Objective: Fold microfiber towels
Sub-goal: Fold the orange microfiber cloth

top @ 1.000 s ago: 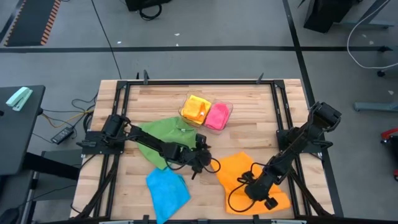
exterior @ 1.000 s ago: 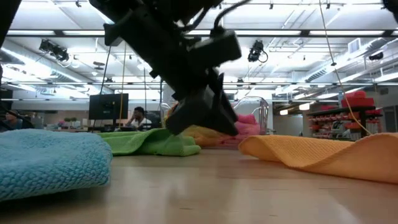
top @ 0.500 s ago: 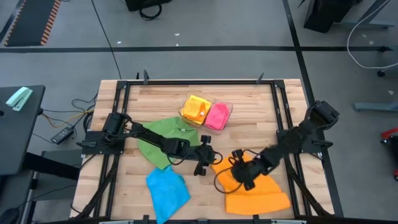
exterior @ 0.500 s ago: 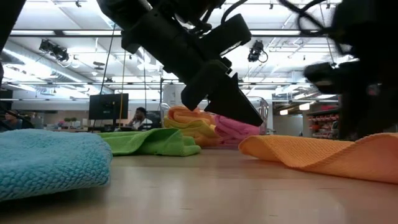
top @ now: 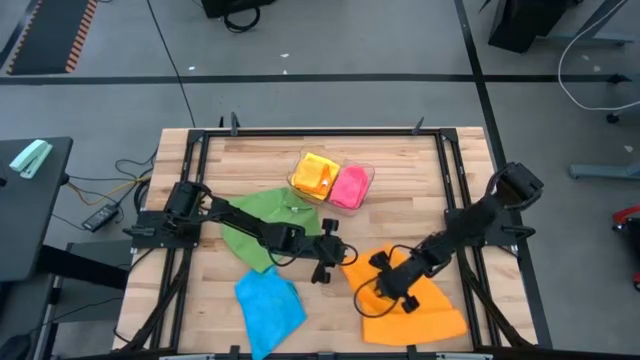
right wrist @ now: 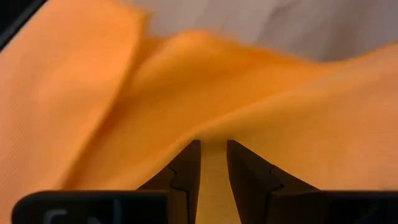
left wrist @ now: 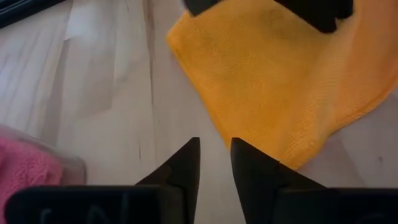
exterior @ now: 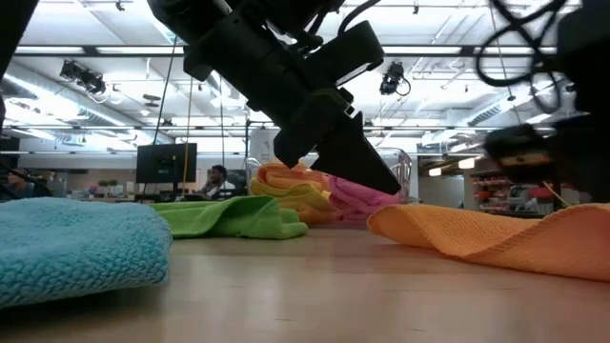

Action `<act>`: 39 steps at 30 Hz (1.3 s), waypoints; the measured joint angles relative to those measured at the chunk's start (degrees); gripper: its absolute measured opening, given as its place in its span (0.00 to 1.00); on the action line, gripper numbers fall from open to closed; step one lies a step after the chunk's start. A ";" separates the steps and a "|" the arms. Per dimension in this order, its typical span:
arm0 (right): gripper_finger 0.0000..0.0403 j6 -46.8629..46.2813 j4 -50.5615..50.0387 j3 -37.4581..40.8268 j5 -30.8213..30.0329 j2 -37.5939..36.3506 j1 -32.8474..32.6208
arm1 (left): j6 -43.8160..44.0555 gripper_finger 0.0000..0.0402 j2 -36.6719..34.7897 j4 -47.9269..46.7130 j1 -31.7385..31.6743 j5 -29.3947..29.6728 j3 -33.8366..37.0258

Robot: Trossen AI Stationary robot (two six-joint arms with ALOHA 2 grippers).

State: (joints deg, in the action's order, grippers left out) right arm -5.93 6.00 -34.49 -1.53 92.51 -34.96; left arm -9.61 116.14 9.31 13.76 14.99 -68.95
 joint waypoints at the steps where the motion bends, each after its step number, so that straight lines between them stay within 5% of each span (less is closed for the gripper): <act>1: 0.22 0.13 -0.11 0.23 0.94 0.01 -0.60 | 0.02 0.24 0.00 0.17 -0.03 -0.20 0.00; 6: 0.22 -1.13 -1.03 0.21 4.30 0.02 -2.16 | 2.52 0.23 0.00 2.92 -0.04 -2.89 0.00; 10: 0.22 -3.00 -5.97 -1.58 1.35 -0.02 -1.84 | 3.89 0.24 0.04 7.70 0.55 -8.29 0.00; 17: 0.22 -3.58 -14.14 -6.00 -4.42 -3.65 -1.61 | 0.76 0.22 0.07 12.03 2.50 -8.62 0.00; 22: 0.22 -1.30 -5.52 -6.36 -3.75 -3.92 -2.60 | 0.09 0.21 0.09 10.74 2.54 -8.47 0.00; 34: 0.22 -2.64 5.28 -6.35 -3.69 9.05 -5.80 | 0.39 0.19 0.08 6.02 1.41 -8.12 0.00; 39: 0.22 -2.65 12.45 -6.54 1.48 12.59 -5.74 | 0.42 0.17 0.04 5.01 1.40 -8.14 0.00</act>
State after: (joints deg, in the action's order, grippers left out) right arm -8.58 18.45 -41.03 -0.05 105.10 -40.70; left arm -9.19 116.18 14.33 15.16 6.85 -68.95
